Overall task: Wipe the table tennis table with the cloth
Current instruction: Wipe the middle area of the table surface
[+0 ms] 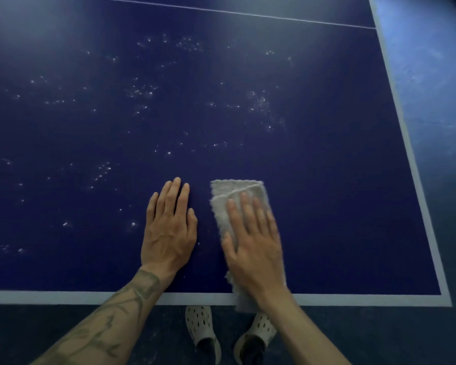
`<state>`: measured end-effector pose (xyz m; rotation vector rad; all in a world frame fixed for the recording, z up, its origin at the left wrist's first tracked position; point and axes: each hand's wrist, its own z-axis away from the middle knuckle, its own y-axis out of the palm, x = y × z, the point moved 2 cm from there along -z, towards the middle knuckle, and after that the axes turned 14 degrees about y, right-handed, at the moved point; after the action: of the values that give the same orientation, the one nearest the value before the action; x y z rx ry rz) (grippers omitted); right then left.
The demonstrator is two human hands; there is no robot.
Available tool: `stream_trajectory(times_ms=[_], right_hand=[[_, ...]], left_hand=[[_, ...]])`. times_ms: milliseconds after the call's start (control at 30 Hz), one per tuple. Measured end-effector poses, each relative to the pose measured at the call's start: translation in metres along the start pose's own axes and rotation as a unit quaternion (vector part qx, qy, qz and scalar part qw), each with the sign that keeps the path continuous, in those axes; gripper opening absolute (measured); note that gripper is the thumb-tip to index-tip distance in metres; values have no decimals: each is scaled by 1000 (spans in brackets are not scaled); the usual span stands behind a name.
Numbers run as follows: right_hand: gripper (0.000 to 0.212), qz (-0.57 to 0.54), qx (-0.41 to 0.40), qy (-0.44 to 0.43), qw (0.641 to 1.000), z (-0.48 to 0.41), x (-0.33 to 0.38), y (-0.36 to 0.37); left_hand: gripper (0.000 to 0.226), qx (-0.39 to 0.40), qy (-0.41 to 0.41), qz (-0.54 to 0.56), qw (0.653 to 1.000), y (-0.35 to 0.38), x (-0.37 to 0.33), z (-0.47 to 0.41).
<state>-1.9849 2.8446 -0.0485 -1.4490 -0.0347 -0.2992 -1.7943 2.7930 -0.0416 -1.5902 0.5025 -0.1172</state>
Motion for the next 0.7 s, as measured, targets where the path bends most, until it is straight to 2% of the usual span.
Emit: stream_trajectory(times_ms=[100, 200, 267, 367, 433, 467, 600, 700], right_hand=[[68, 2, 0, 115, 993, -5, -45, -17], [69, -8, -19, 182, 983, -24, -30, -18], [70, -18, -21, 156, 987, -33, 8, -10], [71, -18, -14, 45, 999, -20, 47, 4], [70, -4, -7, -11, 1000, -10, 35, 5], [70, -1, -6, -10, 1000, -9, 19, 2], [67, 5, -4, 138, 990, -33, -39, -19], [68, -6, -19, 201, 979, -65, -17, -22]], left_hand=[[55, 5, -9, 4, 1000, -1, 0, -1], [55, 7, -15, 7, 1000, -1, 0, -1], [56, 6, -13, 3, 1000, 0, 0, -1], [56, 6, -9, 0, 1000, -1, 0, -2], [56, 5, -9, 0, 1000, -2, -1, -2], [55, 7, -9, 0, 1000, -2, 0, -2], [54, 12, -14, -4, 1000, -2, 0, -2], [55, 15, -11, -3, 1000, -1, 0, -2]])
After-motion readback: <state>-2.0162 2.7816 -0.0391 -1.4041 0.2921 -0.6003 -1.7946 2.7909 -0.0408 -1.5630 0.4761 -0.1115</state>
